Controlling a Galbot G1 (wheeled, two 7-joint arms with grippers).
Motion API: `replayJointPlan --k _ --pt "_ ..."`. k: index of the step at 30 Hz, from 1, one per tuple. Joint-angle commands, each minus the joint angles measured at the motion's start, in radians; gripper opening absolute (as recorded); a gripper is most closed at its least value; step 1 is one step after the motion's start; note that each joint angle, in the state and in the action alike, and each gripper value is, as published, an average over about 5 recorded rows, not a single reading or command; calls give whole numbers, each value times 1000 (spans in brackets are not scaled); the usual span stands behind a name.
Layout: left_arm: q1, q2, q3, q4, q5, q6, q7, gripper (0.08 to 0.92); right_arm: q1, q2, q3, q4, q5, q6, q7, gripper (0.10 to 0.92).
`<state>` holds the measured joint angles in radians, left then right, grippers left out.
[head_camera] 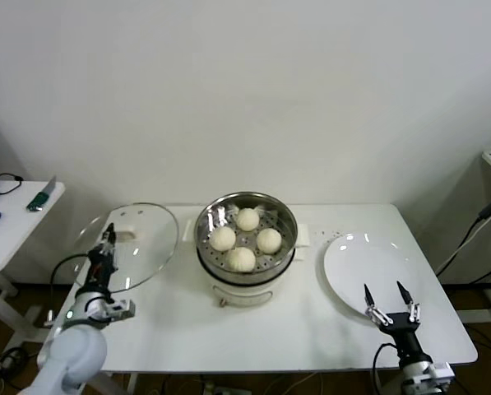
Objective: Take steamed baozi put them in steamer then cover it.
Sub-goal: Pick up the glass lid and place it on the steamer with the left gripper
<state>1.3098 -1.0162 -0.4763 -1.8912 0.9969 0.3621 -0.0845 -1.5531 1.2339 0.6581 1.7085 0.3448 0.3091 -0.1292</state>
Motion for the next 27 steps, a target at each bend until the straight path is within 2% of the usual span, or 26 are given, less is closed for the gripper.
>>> replayJointPlan --k 1,5,11,21,27 --pt "-63 72 120 -223 -70 255 159 135 -7 -4 1 -1 -9 -8 -5 823" --pt "-130 40 221 -217 -35 320 180 135 -10 -2 -1 -1 -8 1 -10 823" --pt "-222 -46 341 -190 113 391 221 135 -14 -1 -12 -3 -9 20 -24 823" --pt "-284 -260 473 -134 385 423 323 135 -10 -11 -19 -13 0 32 -30 823" --pt "-297 -388 542 -54 470 421 339 135 -8 -25 -22 -28 13 40 -39 823"
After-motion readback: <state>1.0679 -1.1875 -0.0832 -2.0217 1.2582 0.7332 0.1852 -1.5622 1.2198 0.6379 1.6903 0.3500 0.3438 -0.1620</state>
